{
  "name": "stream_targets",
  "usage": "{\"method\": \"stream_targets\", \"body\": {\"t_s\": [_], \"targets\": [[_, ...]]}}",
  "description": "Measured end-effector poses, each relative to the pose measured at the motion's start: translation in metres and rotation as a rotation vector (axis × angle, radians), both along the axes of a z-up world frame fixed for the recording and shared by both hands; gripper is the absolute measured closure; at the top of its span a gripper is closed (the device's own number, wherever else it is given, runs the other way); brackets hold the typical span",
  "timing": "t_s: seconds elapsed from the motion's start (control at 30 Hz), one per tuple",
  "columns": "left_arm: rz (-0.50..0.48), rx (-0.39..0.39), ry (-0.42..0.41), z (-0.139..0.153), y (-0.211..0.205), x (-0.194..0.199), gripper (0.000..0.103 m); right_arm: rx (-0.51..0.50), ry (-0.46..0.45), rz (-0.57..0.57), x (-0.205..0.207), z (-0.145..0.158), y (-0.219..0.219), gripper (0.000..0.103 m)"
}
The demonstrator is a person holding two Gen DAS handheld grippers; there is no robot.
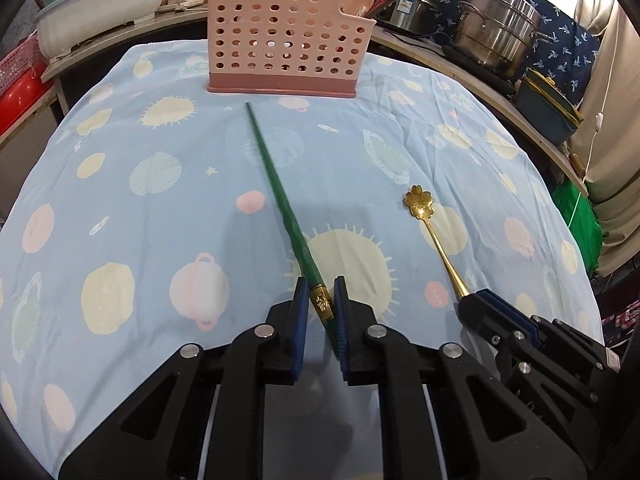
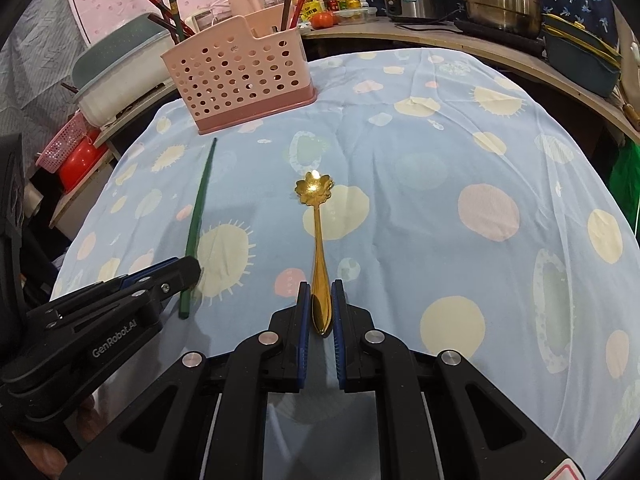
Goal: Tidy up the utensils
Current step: 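Carry the spoon and chopstick into the pink basket and open both tools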
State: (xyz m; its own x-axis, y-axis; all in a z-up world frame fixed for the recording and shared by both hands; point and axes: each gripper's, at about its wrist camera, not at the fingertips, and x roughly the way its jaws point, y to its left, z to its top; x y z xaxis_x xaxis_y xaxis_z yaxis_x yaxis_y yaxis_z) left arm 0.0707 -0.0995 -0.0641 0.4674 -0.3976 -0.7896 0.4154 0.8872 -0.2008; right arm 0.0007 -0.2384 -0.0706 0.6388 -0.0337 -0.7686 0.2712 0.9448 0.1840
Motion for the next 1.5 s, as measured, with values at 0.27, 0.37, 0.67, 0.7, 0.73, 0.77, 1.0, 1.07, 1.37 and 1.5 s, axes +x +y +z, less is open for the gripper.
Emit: {"method": "stream_targets", "body": {"t_s": [0.27,0.37,0.67,0.7,0.73,0.77,1.0,1.07,1.37,1.5], "targets": [[0.026,-0.031,-0.014,0.016,0.027,-0.009,0.096,-0.012,-0.047,0.007,-0.007,0.02,0.005,0.094],[0.045,-0.051,-0.033,0.028,0.039,-0.011,0.096,-0.014,-0.069,0.009,-0.009,0.029,0.005,0.095],[0.099,-0.107,-0.105,0.068,0.065,-0.009,0.096,-0.016,-0.106,0.011,-0.012,0.047,0.006,0.101],[0.104,-0.11,-0.113,0.072,0.067,-0.008,0.096,-0.017,-0.108,0.01,-0.013,0.048,0.006,0.101],[0.106,-0.11,-0.118,0.075,0.068,-0.007,0.096,-0.011,-0.112,0.01,-0.013,0.05,0.005,0.101],[0.107,-0.109,-0.123,0.079,0.07,-0.007,0.096,-0.003,-0.118,0.01,-0.014,0.052,0.005,0.101],[0.113,-0.112,-0.178,0.105,0.079,-0.001,0.096,-0.01,-0.172,0.018,-0.015,0.079,0.005,0.101],[0.114,-0.109,-0.199,0.116,0.08,0.003,0.096,-0.005,-0.185,0.023,-0.013,0.087,0.005,0.101],[0.087,-0.099,-0.313,0.167,0.072,0.02,0.096,-0.043,-0.233,0.048,0.008,0.122,0.004,0.101],[0.069,-0.096,-0.354,0.19,0.065,0.03,0.096,-0.051,-0.246,0.064,0.02,0.134,0.003,0.101]]}}
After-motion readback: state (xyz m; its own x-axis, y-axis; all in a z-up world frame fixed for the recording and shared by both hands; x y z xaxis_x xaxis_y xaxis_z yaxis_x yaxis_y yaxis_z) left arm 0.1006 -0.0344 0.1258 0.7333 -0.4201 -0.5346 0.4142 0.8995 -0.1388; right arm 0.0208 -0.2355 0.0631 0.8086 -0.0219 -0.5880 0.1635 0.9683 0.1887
